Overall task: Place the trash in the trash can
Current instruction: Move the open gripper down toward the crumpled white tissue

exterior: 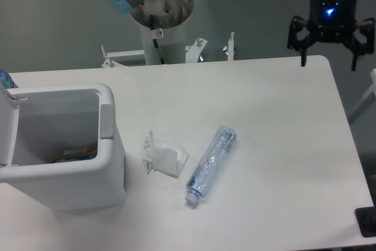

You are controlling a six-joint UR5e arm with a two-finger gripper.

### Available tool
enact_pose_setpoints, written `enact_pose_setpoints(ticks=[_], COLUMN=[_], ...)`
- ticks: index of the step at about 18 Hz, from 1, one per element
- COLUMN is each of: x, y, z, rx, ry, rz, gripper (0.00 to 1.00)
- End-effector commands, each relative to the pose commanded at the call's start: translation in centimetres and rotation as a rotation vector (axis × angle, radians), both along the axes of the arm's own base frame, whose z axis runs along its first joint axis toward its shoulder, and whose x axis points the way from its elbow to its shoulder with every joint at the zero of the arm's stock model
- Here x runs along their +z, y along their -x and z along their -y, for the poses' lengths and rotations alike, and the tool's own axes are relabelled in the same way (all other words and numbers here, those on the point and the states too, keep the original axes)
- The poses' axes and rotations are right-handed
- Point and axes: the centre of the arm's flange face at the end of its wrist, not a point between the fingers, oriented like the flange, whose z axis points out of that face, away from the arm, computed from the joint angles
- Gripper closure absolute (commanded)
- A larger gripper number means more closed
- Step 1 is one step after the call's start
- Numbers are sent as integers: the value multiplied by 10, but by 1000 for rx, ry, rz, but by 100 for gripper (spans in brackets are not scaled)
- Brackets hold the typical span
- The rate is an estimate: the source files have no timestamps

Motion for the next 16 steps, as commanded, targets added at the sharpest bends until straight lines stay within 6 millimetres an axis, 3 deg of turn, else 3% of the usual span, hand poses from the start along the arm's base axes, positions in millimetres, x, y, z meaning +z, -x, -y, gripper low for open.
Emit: enact_pose_setpoints(ticks=[7, 16], x=[-3, -19], y=[-4, -29], z=[-3, -46], rx=[-5, 128], ry=[2, -78], rz=[8, 91], gripper=[0, 0])
